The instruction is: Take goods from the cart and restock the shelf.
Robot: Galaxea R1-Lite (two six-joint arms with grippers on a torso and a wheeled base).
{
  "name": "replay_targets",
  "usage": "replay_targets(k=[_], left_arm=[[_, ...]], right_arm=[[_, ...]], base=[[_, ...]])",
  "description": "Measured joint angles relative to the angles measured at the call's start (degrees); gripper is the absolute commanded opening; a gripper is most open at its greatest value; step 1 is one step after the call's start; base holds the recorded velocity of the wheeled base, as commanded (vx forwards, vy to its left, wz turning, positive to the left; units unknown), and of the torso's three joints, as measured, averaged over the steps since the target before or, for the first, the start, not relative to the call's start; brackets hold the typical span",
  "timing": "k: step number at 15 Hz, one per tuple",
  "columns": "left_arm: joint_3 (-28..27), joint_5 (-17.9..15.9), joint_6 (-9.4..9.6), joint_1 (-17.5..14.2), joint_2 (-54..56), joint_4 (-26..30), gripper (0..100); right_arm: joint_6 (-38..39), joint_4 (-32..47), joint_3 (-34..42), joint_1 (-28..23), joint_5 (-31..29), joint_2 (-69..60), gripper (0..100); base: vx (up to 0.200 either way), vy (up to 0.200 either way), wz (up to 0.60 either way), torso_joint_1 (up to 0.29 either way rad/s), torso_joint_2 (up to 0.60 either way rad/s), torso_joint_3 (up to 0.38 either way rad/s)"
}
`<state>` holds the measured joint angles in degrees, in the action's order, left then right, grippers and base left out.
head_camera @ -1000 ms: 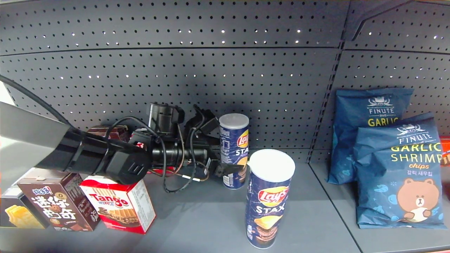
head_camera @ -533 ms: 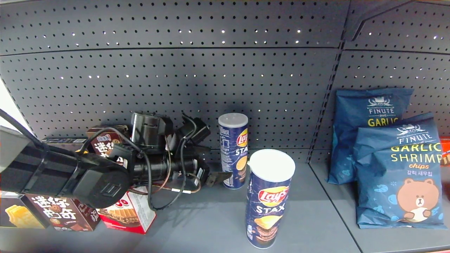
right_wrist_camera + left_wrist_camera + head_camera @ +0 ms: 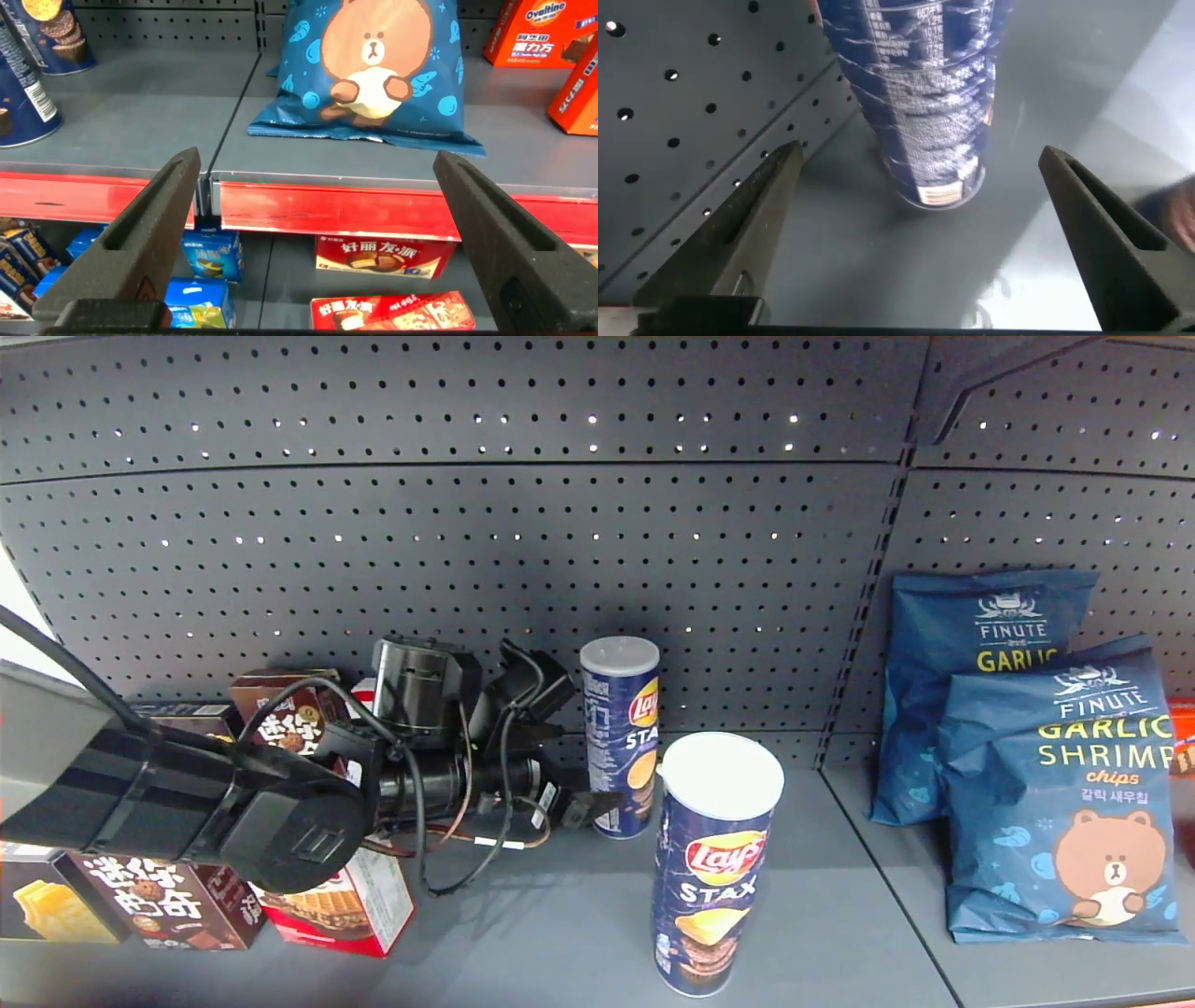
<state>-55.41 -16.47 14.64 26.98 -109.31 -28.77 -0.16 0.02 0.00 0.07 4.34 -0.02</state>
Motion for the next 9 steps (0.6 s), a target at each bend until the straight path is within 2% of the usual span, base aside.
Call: replay_targets(k=[5, 9], left_arm=[[-2.83, 3.94, -0.11, 0.33, -3.36, 0.01, 100], [-4.79, 6.42, -1.38, -0.35, -5.51, -0.27, 100]], right_arm=[[0.00, -0.02, 0.00, -0.02, 0.01, 0.00, 100], [0.00, -0.02, 0.00, 0.02, 0.00, 0.00, 100]], base=[[0.000, 0.000, 0.00, 0.000, 0.00, 0.000], [0.000, 0.000, 0.00, 0.000, 0.00, 0.000]])
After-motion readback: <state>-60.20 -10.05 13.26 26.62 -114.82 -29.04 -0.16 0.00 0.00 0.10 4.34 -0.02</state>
